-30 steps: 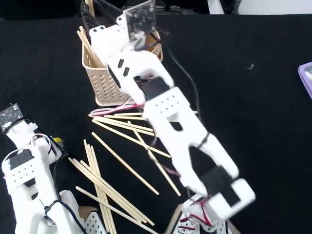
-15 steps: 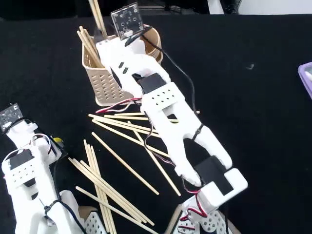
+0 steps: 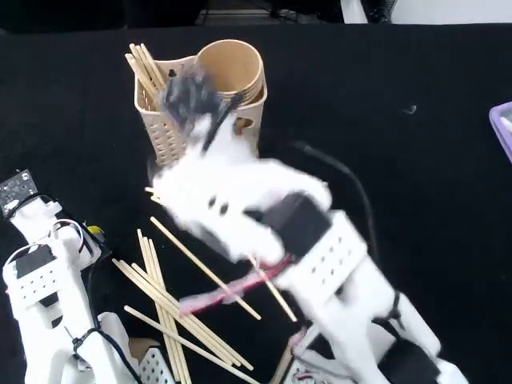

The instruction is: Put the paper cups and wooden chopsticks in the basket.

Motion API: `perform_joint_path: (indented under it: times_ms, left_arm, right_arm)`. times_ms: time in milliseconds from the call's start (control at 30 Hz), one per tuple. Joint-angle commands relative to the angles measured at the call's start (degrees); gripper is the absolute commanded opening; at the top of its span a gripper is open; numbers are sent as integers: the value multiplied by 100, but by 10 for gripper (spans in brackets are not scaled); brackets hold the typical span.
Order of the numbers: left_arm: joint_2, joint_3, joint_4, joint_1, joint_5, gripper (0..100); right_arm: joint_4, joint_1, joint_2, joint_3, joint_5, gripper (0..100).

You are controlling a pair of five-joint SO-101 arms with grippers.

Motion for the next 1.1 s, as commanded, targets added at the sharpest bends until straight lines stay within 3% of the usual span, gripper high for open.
perform_joint_path:
  times_ms: [0, 167, 333, 500, 900, 1067]
  left_arm:
    - [-70, -101, -70, -4, 18, 259]
    - [-70, -101, -70, -4, 18, 259]
    - [-70, -101, -79, -4, 18, 259]
    - [-70, -110, -79, -4, 18, 259]
    - [-70, -110, -79, -13, 18, 259]
    - [-70, -101, -79, -22, 18, 259]
  right_arm:
    - [-62, -545, -532, 1727, 44, 209]
    - [-1820, -976, -892, 4303, 26, 210]
    - [-2664, -1705, -919, 5402, -88, 221]
    - [-2787, -2198, -919, 5490, -791, 321]
    - [-4448, -2215, 523, 5622, -853, 321]
    - [-4044, -2189, 1402, 4927, -853, 306]
